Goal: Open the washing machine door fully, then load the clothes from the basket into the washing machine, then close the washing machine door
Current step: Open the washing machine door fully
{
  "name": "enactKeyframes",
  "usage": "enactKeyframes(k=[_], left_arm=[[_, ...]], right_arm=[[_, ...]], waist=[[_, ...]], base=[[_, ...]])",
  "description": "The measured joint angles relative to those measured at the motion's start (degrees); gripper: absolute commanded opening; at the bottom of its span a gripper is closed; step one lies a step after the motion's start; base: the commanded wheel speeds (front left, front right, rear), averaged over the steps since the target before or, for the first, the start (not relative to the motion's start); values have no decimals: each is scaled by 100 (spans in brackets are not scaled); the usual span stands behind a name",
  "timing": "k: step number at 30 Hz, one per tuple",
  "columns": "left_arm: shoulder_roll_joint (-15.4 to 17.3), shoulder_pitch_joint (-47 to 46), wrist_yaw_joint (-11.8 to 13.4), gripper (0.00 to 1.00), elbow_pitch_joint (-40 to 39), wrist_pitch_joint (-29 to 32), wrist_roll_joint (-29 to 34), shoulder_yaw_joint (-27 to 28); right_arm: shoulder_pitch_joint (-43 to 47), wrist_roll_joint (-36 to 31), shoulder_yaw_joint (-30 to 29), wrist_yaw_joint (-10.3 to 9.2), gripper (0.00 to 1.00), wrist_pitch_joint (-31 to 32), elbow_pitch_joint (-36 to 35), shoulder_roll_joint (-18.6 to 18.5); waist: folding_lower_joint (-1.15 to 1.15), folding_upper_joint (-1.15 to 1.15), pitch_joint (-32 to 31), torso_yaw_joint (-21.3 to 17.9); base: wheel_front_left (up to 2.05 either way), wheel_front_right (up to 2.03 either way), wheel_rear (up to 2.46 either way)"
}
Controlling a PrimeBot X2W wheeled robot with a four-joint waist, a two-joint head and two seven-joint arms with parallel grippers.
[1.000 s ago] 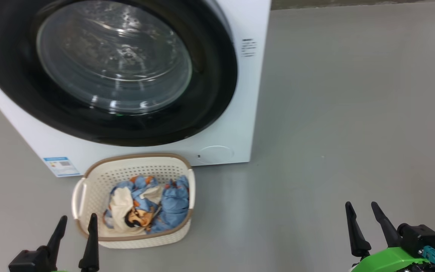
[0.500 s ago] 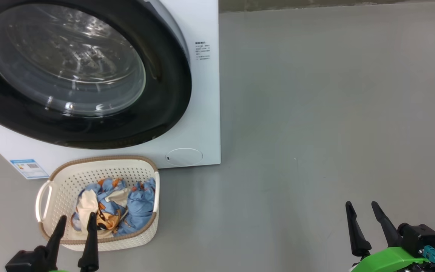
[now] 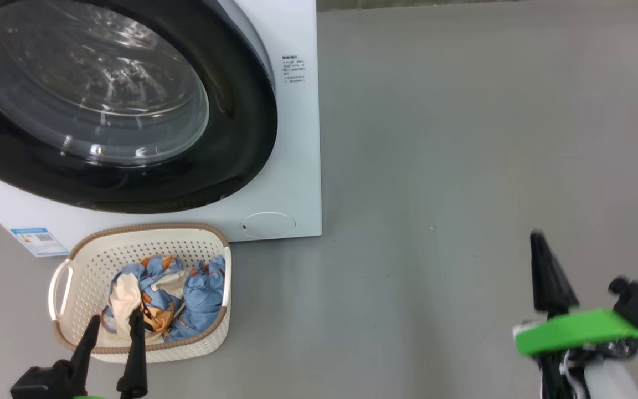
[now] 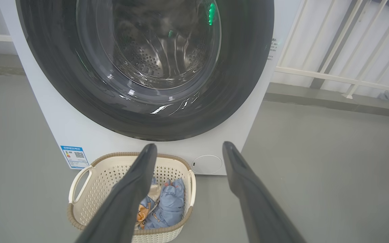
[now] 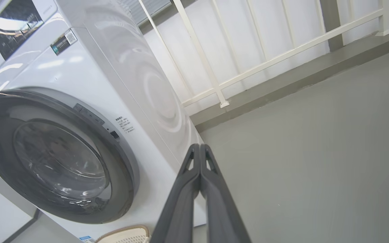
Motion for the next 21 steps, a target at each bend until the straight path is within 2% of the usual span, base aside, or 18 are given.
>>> enactKeyframes(k=[7,15,18,21], left_arm=[[-20,-36,0,100,-12,-25,-19,-74],[-82,-308,0,100,-74,-40,-126,-210],[-121,-460,0,100,-105,-40,-181,-275],[-136,-554,0,100,-122,-40,-216,-312]], right_arm=[[-915,2236,204,-1,0,-2,-290,-24],[-2079,3586,370,-1,0,-45,-199,-68],[-2705,4296,746,-1,0,-36,185,-143],[-3037,4643,962,-1,0,103,331,-263]], waist=[[0,0,87,82],[0,0,260,310],[0,0,399,460],[0,0,481,542]], base=[[0,0,0],[0,0,0],[0,0,0],[0,0,0]])
